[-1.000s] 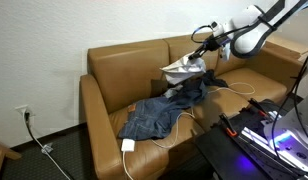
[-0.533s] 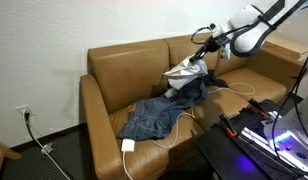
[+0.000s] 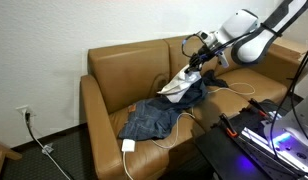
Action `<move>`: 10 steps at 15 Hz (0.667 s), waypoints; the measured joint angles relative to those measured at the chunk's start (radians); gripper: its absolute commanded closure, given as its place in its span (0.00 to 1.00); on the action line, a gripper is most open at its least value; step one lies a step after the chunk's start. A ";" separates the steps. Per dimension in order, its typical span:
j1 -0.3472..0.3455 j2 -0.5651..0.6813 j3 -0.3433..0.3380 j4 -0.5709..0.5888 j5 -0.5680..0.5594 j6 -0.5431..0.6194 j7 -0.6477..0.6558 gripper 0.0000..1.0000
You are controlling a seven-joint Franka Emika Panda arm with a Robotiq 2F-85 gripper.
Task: Take the cloth and put it on the shoulder of the couch
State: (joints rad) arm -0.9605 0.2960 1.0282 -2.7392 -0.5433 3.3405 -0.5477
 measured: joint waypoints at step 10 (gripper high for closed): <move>-0.351 0.126 0.123 -0.029 -0.515 0.120 -0.108 0.90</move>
State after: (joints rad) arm -1.3115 0.4221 1.1517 -2.7681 -1.0578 3.4606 -0.6562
